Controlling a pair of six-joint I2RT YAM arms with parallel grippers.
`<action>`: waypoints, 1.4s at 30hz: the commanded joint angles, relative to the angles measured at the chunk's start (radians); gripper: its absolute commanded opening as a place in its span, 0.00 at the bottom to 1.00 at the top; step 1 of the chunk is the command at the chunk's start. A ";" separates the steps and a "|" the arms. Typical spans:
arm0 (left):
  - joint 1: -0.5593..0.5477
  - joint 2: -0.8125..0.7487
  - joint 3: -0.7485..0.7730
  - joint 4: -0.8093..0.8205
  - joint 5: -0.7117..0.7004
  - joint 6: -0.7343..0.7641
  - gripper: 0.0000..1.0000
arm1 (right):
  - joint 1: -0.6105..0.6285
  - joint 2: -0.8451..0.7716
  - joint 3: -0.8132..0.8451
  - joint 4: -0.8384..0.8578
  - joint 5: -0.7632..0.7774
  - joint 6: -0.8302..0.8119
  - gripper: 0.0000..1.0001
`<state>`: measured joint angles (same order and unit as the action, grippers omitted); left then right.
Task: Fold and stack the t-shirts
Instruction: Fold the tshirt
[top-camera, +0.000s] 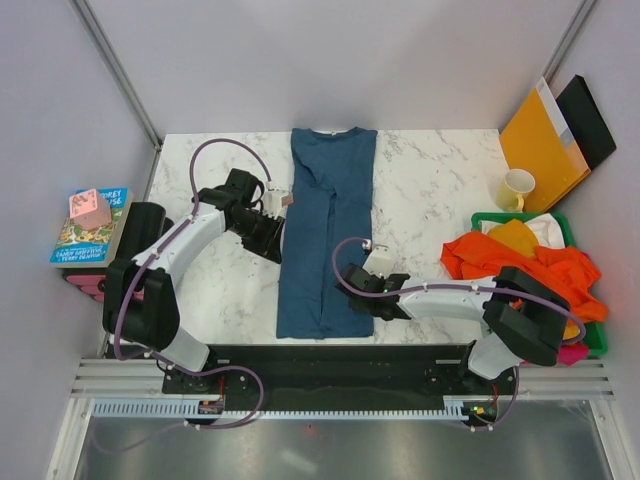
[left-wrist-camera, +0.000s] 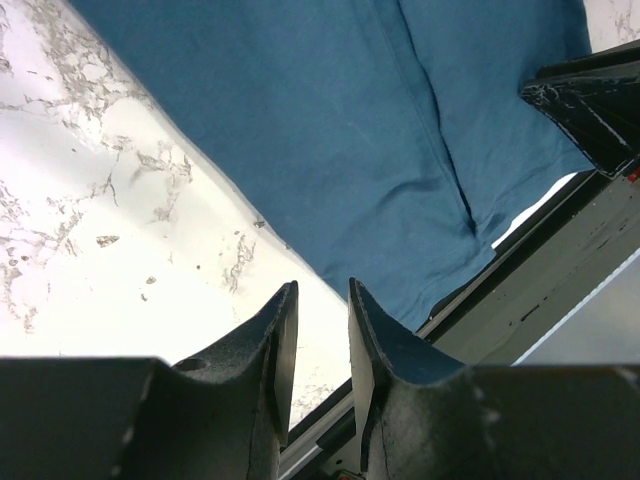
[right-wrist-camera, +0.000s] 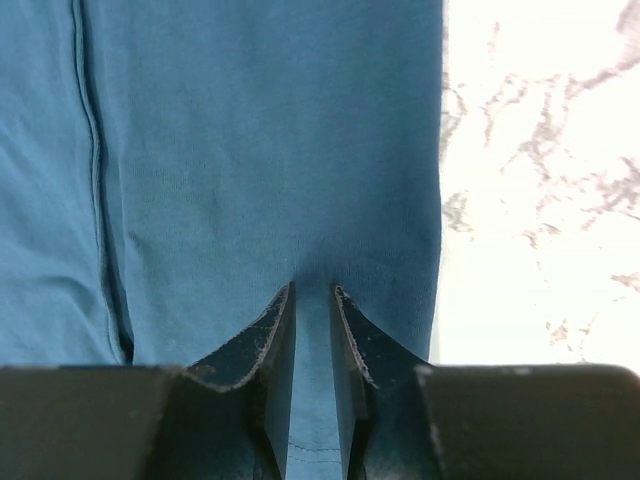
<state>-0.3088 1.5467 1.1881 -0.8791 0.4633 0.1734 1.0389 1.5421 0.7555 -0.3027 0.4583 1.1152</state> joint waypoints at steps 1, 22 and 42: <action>0.005 -0.020 -0.001 0.034 -0.014 0.018 0.34 | 0.001 -0.001 -0.061 -0.111 0.025 0.047 0.29; 0.022 -0.270 -0.064 0.155 -0.009 -0.043 0.40 | 0.047 -0.160 0.513 -0.230 0.579 -0.468 0.37; 0.235 -0.352 -0.795 1.488 -0.364 -0.029 0.54 | 0.322 -0.321 0.581 -0.710 1.224 -0.304 0.45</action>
<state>-0.0925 1.0679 0.4759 0.1715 0.1226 0.1280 1.3235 1.2247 1.2404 -0.9066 1.3937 0.8371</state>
